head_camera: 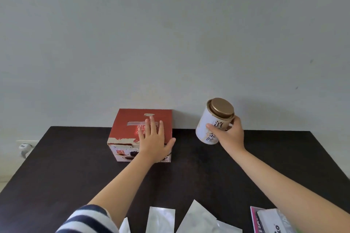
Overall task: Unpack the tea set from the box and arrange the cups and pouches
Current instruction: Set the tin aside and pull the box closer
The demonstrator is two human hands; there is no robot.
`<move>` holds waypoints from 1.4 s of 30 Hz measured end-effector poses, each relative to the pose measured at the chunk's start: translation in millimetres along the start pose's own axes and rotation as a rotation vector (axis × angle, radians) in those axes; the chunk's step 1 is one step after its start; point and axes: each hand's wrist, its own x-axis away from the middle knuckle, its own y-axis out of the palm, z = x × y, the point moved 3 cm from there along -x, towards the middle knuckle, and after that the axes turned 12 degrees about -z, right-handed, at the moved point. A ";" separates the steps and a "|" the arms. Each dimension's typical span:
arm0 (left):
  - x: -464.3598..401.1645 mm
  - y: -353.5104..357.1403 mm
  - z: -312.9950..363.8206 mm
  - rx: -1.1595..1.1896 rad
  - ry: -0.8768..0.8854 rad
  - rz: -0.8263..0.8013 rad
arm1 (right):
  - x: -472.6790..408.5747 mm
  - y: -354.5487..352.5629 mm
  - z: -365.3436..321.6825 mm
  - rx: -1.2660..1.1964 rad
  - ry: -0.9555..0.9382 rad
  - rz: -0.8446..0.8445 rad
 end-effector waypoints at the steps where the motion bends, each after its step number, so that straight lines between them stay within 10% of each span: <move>1: -2.9 -0.1 6.3 -0.011 0.016 0.008 | -0.6 -14.3 11.2 0.006 0.022 0.030; 20: -14.6 16.3 24.5 0.008 -0.028 0.211 | -45.6 -136.0 117.5 0.097 0.274 0.412; 42: -13.7 15.6 22.0 0.000 -0.013 0.142 | -25.7 -108.5 123.1 -0.028 0.500 0.413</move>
